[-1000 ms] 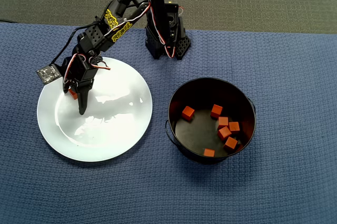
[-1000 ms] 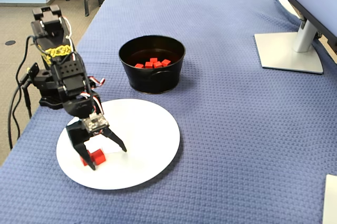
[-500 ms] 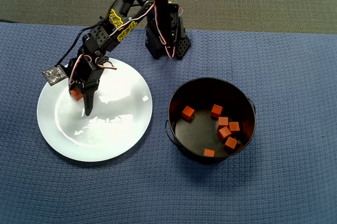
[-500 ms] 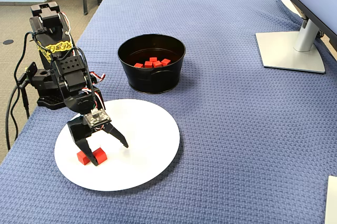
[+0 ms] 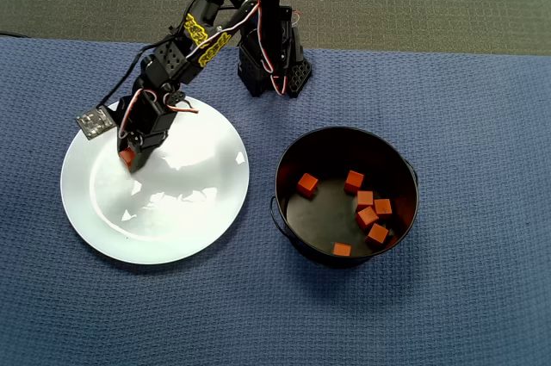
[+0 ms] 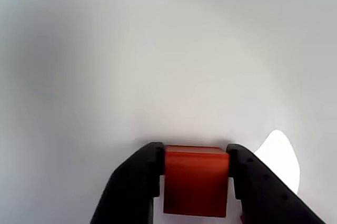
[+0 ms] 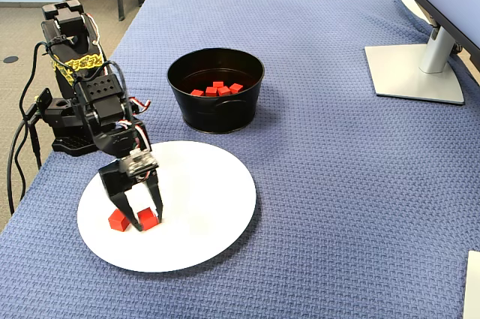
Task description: Pick up the red cubes from the white plate and place them in the black recipient
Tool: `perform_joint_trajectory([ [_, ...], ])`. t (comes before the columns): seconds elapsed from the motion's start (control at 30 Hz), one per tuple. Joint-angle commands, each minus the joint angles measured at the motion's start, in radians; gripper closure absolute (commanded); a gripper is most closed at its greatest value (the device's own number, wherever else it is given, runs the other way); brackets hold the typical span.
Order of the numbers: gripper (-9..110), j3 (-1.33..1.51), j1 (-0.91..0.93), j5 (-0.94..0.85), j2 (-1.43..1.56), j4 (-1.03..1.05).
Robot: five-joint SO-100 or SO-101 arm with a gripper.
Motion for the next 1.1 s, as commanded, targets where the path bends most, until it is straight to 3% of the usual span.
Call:
perform_joint_trajectory([
  [0.0,101,-0.048,-0.012,0.061,0.021,-0.015],
  [0.17,101,-0.08,-0.08,0.252,0.161,0.121],
  [0.4,102,-0.31,-0.265,0.762,0.436,0.543],
  [0.67,102,-0.46,-0.649,1.313,0.56,0.638],
  [0.97,102,-0.571,-1.206,1.52,0.387,0.772],
  [1.07,62,-0.568,-1.308,1.43,0.337,0.876],
])
